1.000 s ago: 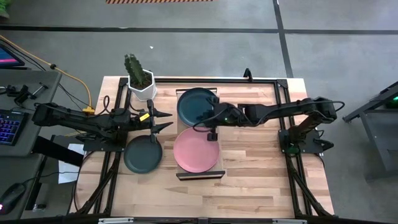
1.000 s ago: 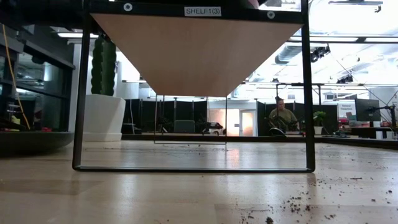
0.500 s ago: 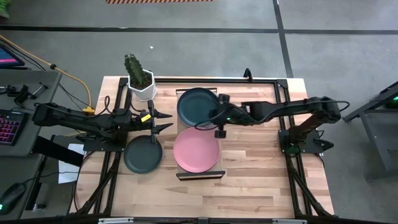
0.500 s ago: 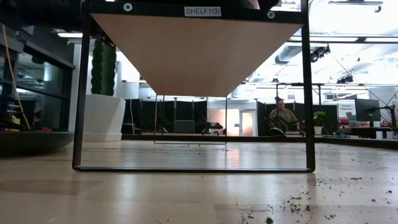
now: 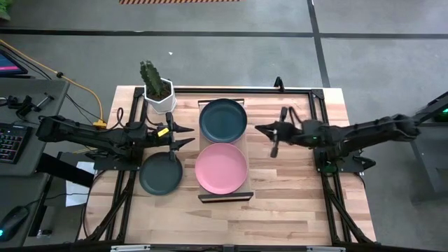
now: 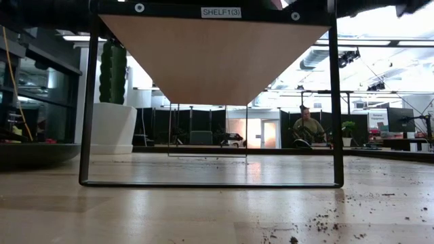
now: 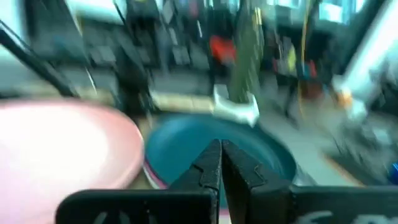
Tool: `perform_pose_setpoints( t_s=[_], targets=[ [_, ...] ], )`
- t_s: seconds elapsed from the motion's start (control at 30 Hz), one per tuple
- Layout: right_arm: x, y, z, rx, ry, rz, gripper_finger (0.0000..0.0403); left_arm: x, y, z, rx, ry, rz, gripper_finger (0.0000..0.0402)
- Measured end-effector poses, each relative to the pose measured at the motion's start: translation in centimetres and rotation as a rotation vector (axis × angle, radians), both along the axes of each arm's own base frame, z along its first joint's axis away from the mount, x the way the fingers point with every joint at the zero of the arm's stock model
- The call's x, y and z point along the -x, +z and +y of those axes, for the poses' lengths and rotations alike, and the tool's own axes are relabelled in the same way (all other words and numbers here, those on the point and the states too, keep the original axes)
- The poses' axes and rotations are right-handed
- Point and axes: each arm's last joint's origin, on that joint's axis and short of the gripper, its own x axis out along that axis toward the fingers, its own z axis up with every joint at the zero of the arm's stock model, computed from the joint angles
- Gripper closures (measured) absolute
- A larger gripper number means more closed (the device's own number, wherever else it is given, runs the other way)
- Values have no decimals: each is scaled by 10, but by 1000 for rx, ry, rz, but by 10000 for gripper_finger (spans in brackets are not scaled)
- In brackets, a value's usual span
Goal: Place and stack plates onto a shelf
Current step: Stack the black plate on top of the light pink plate on the shelf
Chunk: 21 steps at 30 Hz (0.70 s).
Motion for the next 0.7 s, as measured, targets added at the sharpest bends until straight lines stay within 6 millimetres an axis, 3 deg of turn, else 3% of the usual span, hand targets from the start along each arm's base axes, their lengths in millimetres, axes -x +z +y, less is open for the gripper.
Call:
perform_pose_setpoints(
  t_s=[0.2,0.4,0.7],
  targets=[
    [14,-6,-5,80,30,-313,403,0,0,0,-17,0,2,259],
    [11,5,-6,110,24,-295,403,0,0,0,-25,0,3,259],
    [7,5,-6,108,30,-218,403,0,0,0,-26,0,4,259]
  ],
)
